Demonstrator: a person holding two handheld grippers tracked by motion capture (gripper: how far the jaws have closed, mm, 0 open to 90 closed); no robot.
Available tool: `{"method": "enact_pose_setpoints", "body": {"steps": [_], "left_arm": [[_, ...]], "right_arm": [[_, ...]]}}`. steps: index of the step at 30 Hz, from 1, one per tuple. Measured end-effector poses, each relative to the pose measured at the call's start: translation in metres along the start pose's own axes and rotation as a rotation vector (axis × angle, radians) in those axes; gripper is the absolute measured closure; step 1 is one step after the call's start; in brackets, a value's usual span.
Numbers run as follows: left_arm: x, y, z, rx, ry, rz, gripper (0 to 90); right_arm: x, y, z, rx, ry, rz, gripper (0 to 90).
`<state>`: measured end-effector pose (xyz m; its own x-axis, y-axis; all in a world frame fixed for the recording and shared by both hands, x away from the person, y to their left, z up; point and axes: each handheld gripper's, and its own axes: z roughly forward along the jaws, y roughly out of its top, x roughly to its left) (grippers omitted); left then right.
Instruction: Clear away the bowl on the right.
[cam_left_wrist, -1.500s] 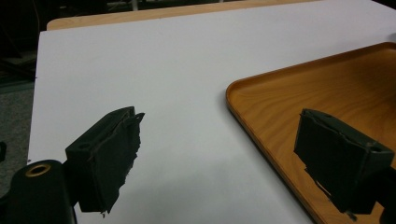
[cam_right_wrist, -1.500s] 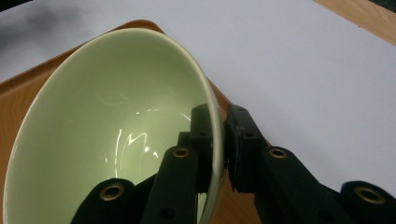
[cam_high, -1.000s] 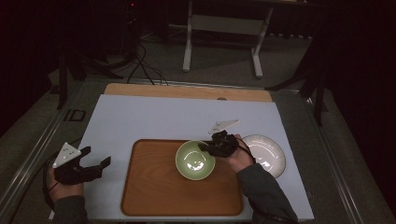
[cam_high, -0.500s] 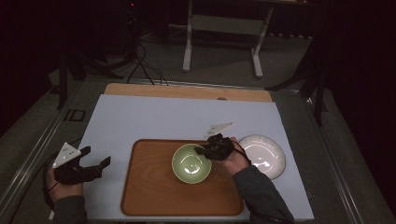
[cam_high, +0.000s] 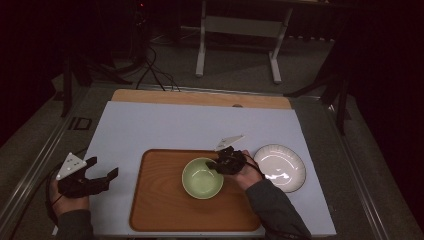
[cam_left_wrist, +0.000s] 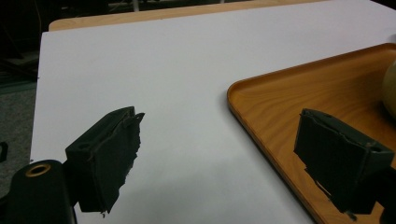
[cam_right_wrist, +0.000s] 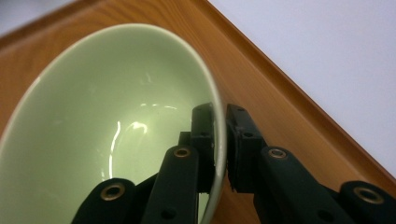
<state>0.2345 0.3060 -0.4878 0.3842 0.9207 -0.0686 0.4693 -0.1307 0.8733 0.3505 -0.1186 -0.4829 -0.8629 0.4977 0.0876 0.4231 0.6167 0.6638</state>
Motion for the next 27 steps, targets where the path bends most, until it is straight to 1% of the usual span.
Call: {"method": "enact_pose_setpoints", "body": {"steps": [3,7,12,17,22,24,27], "left_arm": [[0.000,0.000,0.000,-0.001,0.000,0.001,13.9],[0.000,0.000,0.000,-0.001,0.000,0.000,13.9],[0.000,0.000,0.000,-0.001,0.000,0.000,13.9],[0.000,0.000,0.000,0.000,0.000,0.000,14.0],[0.000,0.000,0.000,-0.002,0.000,-0.002,14.0],[0.000,0.000,0.000,-0.001,0.000,0.000,14.0],[0.001,0.000,0.000,0.000,0.000,0.000,14.0]], "right_arm": [[0.001,0.000,0.003,0.011,-0.003,-0.012,82.9],[0.000,-0.002,0.008,0.016,0.009,0.002,83.2],[0.000,-0.004,0.011,0.020,0.022,0.005,83.1],[0.002,-0.003,0.011,0.030,0.033,-0.005,83.0],[0.004,-0.004,0.014,0.051,0.052,-0.014,82.5],[0.004,-0.005,0.015,0.056,0.047,-0.024,81.4],[0.003,-0.005,0.015,0.052,0.047,-0.021,79.9]]}}
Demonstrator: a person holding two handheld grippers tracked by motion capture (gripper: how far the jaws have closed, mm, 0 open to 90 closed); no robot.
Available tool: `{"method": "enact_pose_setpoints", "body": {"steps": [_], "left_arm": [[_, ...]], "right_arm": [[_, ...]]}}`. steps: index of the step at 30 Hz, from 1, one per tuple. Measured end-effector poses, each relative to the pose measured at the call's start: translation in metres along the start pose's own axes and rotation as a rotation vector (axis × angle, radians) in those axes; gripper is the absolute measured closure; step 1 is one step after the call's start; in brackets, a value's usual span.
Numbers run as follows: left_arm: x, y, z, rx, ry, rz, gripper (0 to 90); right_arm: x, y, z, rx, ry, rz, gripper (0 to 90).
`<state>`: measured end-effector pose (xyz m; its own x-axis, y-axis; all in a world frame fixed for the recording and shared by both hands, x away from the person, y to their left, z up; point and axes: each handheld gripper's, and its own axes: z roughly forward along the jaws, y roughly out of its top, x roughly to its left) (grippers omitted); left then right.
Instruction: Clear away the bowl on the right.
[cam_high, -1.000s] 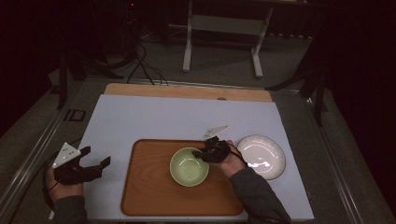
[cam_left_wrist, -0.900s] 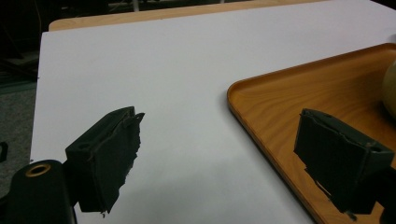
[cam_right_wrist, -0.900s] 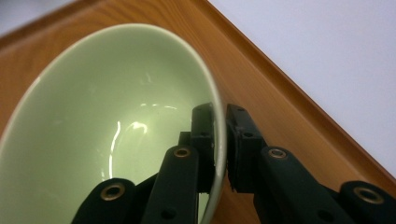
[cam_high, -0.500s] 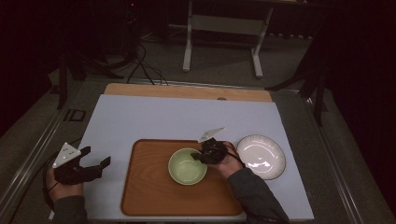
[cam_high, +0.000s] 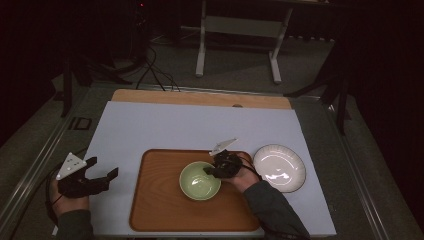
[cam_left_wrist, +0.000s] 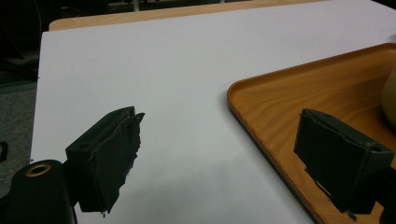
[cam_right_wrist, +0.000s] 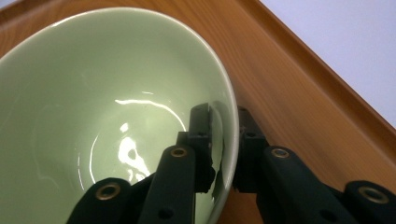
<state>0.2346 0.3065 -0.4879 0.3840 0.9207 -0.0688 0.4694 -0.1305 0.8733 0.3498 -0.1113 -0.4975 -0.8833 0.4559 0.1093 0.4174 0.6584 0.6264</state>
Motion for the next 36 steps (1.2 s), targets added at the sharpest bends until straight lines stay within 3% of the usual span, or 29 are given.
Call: {"method": "enact_pose_setpoints", "body": {"steps": [1,6,18,23,26,36], "left_arm": [[0.000,0.000,0.000,0.000,0.001,0.000,14.0],[0.000,0.000,0.000,-0.001,0.002,0.000,14.1],[0.000,0.000,0.000,0.001,0.007,0.001,14.4],[0.000,0.000,0.000,0.000,0.009,0.000,14.3],[0.000,0.000,0.000,-0.001,0.010,0.000,14.4],[0.000,0.000,-0.001,-0.007,0.013,-0.003,14.4]], "right_arm": [[-0.001,0.000,-0.004,-0.028,0.012,0.012,76.3],[0.000,0.005,-0.015,-0.058,0.009,0.005,69.8],[-0.004,0.004,-0.034,-0.114,-0.018,0.025,63.7],[-0.008,0.004,-0.049,-0.171,-0.023,0.046,60.8],[-0.014,0.002,-0.061,-0.192,-0.051,0.060,60.2],[-0.022,-0.006,-0.076,-0.225,-0.114,0.080,55.2]]}}
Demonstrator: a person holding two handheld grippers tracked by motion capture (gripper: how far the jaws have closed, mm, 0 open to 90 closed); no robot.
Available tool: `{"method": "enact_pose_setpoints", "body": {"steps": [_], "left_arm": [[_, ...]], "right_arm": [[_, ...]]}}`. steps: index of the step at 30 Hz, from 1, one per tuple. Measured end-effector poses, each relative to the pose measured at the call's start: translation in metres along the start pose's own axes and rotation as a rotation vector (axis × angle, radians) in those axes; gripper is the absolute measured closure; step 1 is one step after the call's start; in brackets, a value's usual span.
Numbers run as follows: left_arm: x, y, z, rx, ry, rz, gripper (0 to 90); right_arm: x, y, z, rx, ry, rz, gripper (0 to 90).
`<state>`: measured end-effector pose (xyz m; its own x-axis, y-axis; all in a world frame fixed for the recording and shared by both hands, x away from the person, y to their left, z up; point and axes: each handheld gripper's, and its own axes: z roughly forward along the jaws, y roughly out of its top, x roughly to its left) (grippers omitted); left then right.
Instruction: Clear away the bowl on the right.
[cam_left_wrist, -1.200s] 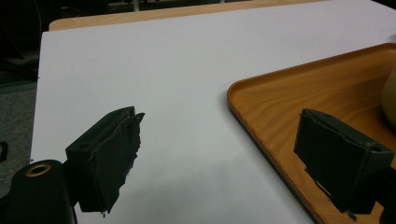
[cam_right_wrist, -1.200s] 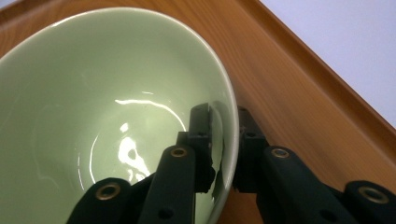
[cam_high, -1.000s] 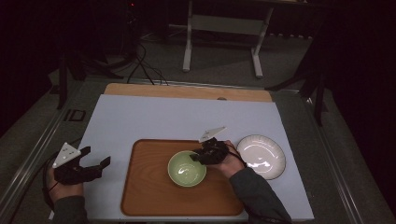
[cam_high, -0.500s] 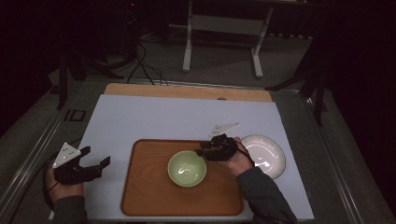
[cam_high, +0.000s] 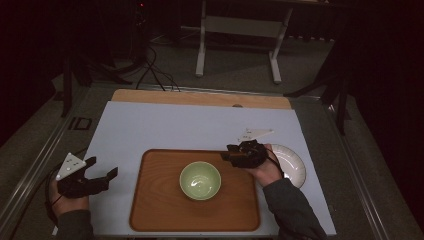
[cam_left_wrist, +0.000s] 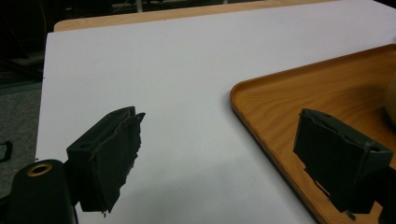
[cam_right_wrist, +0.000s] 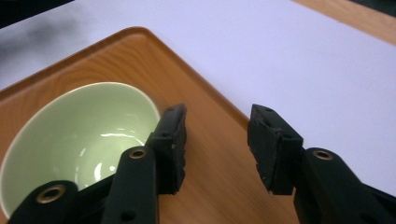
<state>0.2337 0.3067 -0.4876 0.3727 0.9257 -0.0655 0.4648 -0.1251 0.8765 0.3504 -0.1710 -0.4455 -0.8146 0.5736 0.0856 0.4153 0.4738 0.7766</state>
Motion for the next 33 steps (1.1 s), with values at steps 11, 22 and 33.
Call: {"method": "enact_pose_setpoints", "body": {"steps": [11,22,33], "left_arm": [[0.000,0.000,0.000,0.001,0.000,0.000,14.4],[0.000,0.000,0.000,-0.003,0.001,0.001,14.4],[-0.001,0.000,0.001,0.003,-0.001,0.003,14.4]], "right_arm": [[-0.012,-0.016,-0.023,-0.020,-0.085,0.026,49.7],[-0.028,-0.037,-0.048,-0.070,-0.149,0.092,47.6],[-0.045,-0.076,-0.069,-0.091,-0.246,0.201,45.8]]}}
